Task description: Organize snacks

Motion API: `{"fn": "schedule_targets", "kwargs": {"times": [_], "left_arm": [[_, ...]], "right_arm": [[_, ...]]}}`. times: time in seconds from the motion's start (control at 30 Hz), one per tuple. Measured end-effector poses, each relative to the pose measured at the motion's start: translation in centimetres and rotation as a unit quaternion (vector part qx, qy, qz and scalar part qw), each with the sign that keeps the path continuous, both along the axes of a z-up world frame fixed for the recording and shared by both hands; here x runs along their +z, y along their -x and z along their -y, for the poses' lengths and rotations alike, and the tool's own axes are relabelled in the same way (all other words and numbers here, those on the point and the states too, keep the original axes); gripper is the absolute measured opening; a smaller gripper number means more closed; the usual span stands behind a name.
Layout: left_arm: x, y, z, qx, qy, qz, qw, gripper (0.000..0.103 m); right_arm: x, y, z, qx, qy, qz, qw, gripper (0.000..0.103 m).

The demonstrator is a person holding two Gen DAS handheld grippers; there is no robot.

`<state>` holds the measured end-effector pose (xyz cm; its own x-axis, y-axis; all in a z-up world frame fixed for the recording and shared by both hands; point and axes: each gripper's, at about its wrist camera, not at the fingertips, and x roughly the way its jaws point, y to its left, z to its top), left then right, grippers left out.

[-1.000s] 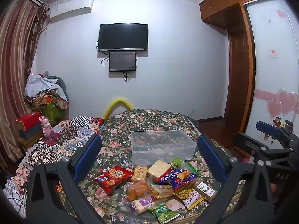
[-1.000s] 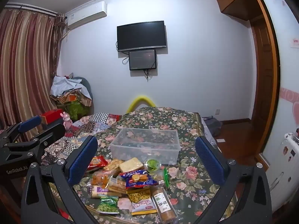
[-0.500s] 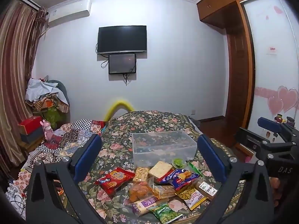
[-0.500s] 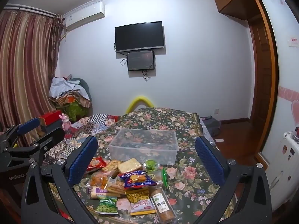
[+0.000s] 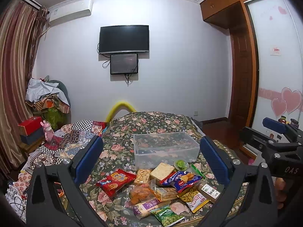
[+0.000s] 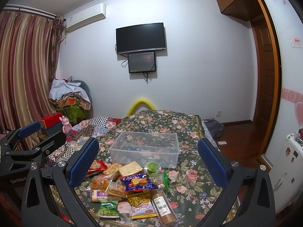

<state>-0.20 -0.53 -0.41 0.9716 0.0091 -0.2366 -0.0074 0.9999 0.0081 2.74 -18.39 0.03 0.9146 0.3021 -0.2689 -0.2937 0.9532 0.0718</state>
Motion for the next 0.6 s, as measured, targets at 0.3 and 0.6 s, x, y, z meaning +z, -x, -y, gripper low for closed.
{"fn": "schedule_targets", "kwargs": {"times": [0.3, 0.6], "left_arm": [[-0.2, -0.08, 0.04, 0.0, 0.002, 0.0, 1.0, 0.103], [-0.17, -0.01, 0.19, 0.003, -0.005, 0.001, 1.0, 0.103]], "right_arm": [[0.05, 0.01, 0.1, 0.0, -0.002, 0.001, 1.0, 0.103], [0.24, -0.03, 0.11, -0.003, -0.002, 0.003, 1.0, 0.103]]}}
